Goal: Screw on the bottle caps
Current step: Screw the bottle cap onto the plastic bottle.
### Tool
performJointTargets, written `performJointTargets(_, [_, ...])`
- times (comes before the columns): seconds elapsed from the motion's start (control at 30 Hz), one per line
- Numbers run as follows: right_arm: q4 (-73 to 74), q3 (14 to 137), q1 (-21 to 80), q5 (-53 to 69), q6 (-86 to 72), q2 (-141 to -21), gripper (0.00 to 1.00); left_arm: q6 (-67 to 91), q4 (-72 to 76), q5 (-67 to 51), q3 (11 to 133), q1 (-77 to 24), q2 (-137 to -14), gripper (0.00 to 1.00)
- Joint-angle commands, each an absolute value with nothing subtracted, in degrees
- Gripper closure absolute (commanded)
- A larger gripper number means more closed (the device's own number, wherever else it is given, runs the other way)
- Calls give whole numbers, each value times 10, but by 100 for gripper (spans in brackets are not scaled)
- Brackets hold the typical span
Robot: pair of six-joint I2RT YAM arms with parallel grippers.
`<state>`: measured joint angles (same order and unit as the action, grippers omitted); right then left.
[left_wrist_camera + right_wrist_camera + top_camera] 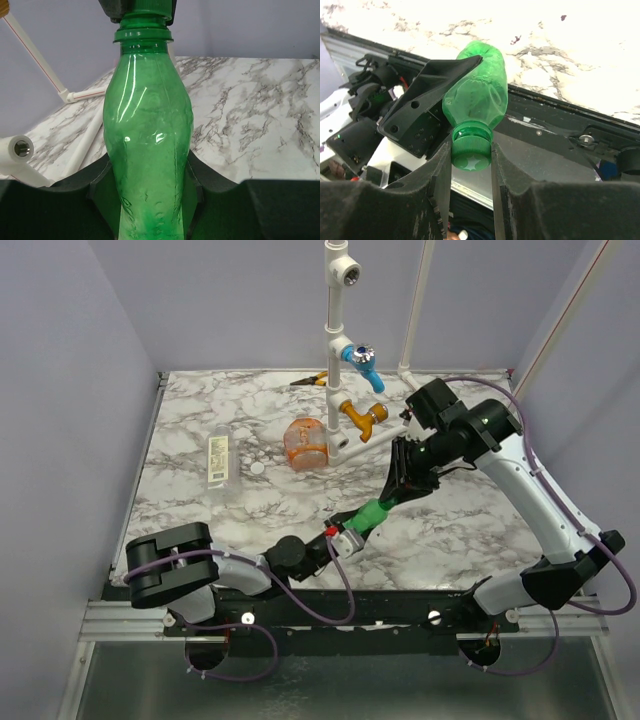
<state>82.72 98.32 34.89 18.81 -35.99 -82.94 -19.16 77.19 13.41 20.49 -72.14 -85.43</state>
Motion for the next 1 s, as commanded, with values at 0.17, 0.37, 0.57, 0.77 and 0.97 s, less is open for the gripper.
performJointTargets(0.17, [746, 949, 358, 171, -428, -837, 88, -186, 889, 144, 251, -729, -887, 100])
performJointTargets(0.37, [729, 960, 358, 186, -433, -841, 85, -200, 924, 150, 243, -736, -881, 100])
performJointTargets(0.57, [735, 984, 358, 181, -444, -851, 79, -199, 924, 153, 244, -738, -878, 100])
performJointTargets(0.77, [744, 995, 358, 180, -448, -850, 73, -200, 931, 157, 237, -740, -888, 100])
performJointTargets(0.97, [769, 1014, 358, 189, -438, -858, 67, -212, 942, 154, 233, -750, -894, 100])
